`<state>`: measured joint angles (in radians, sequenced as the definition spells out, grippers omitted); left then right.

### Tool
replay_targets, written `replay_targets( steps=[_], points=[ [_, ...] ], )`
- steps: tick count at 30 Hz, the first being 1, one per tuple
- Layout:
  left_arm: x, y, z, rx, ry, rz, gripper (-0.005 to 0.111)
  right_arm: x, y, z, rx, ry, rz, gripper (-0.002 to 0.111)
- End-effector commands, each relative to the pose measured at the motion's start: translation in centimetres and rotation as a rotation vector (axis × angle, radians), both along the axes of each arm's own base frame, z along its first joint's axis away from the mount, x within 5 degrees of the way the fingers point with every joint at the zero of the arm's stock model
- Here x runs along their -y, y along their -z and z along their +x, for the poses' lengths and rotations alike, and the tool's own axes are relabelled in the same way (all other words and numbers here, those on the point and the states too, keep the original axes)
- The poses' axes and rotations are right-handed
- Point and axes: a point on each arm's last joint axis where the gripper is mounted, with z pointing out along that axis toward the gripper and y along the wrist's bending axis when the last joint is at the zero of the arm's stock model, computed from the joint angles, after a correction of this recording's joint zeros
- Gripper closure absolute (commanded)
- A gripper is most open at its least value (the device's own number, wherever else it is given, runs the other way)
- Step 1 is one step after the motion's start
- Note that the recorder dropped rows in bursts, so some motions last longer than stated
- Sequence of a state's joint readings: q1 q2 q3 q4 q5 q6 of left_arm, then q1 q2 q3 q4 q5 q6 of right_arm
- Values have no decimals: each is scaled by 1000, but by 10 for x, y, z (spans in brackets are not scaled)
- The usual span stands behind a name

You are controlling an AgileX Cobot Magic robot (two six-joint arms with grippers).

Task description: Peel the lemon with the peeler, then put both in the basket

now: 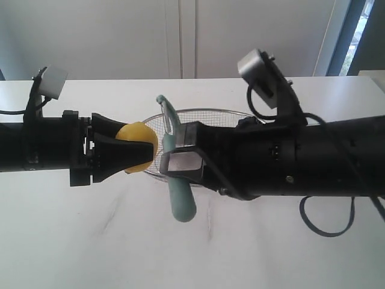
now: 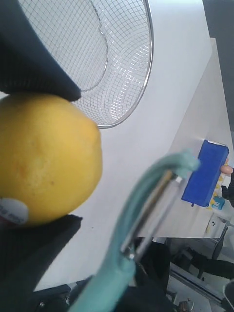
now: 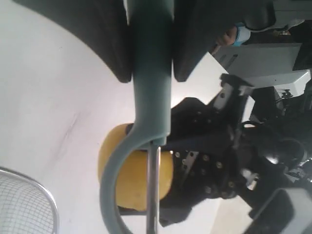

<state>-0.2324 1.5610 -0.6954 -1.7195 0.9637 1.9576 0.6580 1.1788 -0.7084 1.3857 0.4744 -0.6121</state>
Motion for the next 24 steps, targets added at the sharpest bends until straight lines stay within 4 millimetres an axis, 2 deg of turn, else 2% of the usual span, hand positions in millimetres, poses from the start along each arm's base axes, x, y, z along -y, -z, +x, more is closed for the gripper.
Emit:
replay_targets(
  steps=[1,7,15,19,24],
  points=[
    [1,-4,1,160,20,1,107,12,-24,-15,120,-9,35,108],
    [1,-4,1,160,20,1,107,26,-32,-19,184,36,-8,108],
    [1,-5,0,161,28,-10,107,50,-12,2,149,214,-254,108],
    [1,-6,-1,162,38,-23,107,45,5,15,79,213,-302,108],
    [2,-7,-2,163,47,-34,107,29,41,30,-112,191,-332,108]
  ],
)
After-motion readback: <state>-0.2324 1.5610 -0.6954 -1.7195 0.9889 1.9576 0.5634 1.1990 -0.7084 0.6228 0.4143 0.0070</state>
